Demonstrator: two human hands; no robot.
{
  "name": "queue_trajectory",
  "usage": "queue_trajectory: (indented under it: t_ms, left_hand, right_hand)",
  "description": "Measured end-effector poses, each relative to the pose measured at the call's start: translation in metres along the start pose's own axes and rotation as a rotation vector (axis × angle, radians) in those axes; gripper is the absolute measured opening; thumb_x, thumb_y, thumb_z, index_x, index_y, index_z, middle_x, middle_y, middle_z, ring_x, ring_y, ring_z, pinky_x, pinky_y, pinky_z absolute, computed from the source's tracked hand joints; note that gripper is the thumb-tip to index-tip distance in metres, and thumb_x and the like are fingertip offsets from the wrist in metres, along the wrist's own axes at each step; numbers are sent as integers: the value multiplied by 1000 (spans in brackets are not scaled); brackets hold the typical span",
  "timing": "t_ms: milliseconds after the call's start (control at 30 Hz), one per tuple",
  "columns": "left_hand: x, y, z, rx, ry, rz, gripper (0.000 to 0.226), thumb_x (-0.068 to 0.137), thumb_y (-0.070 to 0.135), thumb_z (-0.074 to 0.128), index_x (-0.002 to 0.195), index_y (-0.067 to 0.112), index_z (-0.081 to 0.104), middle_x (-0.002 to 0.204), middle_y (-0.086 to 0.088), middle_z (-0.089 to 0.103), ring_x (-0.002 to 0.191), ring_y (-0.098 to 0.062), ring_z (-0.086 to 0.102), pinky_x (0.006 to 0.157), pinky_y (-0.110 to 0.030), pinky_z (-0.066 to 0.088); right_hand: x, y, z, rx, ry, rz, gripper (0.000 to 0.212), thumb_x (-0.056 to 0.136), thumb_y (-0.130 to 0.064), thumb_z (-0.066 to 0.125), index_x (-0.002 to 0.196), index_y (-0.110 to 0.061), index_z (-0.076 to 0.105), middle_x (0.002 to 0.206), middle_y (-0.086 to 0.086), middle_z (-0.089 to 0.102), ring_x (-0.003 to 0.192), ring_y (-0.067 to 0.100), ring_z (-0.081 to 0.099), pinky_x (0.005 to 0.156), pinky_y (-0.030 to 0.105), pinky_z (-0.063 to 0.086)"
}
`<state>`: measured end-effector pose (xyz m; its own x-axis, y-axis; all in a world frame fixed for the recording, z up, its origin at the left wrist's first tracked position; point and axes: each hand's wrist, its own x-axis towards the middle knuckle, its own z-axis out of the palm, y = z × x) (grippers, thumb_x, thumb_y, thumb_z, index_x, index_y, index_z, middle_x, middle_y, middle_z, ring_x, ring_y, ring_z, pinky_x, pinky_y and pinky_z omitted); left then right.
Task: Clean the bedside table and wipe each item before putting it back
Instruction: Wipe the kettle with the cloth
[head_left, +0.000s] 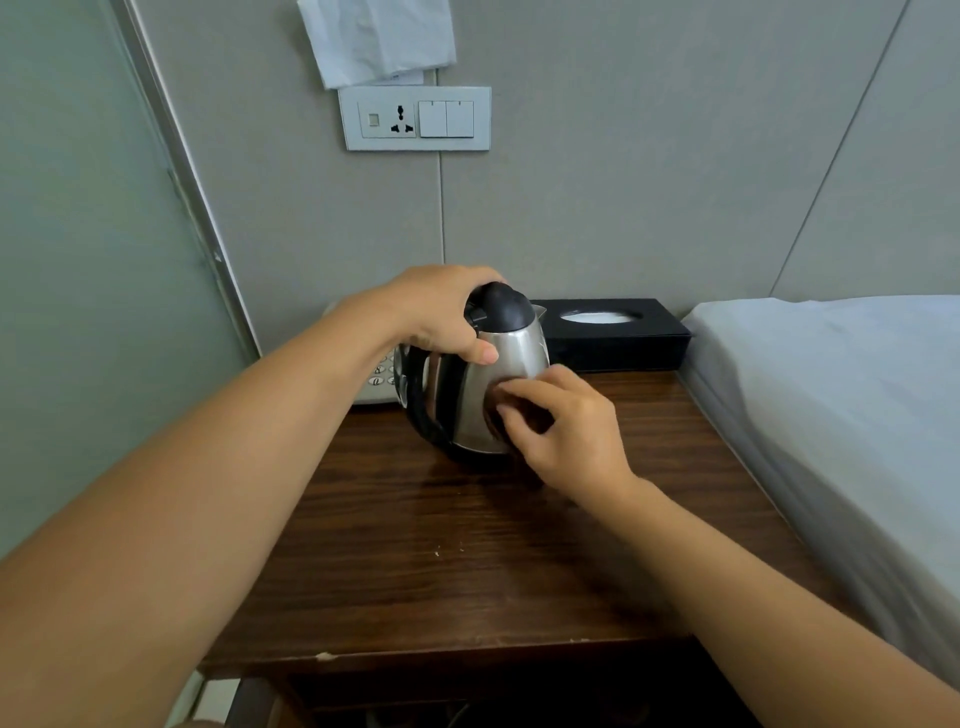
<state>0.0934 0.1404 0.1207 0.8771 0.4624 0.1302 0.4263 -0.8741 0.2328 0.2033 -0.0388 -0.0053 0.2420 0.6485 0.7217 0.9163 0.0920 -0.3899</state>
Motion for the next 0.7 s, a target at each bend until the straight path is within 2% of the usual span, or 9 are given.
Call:
queue_trajectory:
  t_ms: [67,167,233,333,400,600,667,700]
  left_hand:
    - [0,0,0,-6,3,-1,78,72,44,89,139,40,51,126,14,65,113,-16,62,90,-31,45]
    - [0,0,-1,-7,3,-5,77,73,43,89,140,39,51,123,16,64,109,-13,59,87,-29,42]
    - [-1,-1,0,-8,-2,-1,78,74,42,89,142,37,50,126,14,64,108,-14,58,88,-28,41]
    - [-2,-2,1,-14,-10,11,77,77,41,88,143,35,50,129,12,63,108,-15,57,89,-30,43]
    - [-2,-1,0,-12,-13,7,77,77,40,87,144,34,49,129,11,63,108,-16,58,90,-32,44]
    - [0,-1,0,-15,-15,-2,79,75,43,89,143,36,50,127,12,65,110,-16,60,93,-31,46]
    - [0,-1,0,-26,-14,-2,79,76,42,88,144,36,49,126,13,64,109,-15,60,94,-31,46]
    - [0,-1,-1,-28,-12,-8,79,76,41,88,144,36,49,125,14,63,108,-15,59,93,-31,45]
  right_hand:
    - [22,-6,-8,59,119,40,25,92,-29,73,116,-23,76,97,-5,65,87,9,61,73,30,57]
    - [24,-3,-4,85,107,71,25,91,-27,75,115,-24,77,96,-6,63,86,9,61,73,32,57]
    - [2,3,3,69,7,45,22,89,-30,75,111,-28,78,95,-9,62,85,10,63,72,34,57]
    - [-31,6,14,-15,-241,47,22,90,-38,73,111,-35,78,101,-16,66,92,7,65,77,36,60]
    - [-30,3,17,-19,-287,87,23,90,-39,73,112,-34,78,102,-16,67,94,9,66,79,38,60]
    - [12,-18,9,67,87,122,22,91,-29,75,112,-27,79,93,-9,65,82,10,64,71,33,57]
    - [5,-15,12,42,77,110,22,90,-31,74,111,-28,79,93,-9,64,82,12,64,70,34,57]
    - [-4,-12,16,11,17,90,22,89,-35,72,110,-30,80,95,-10,65,83,13,65,70,36,58]
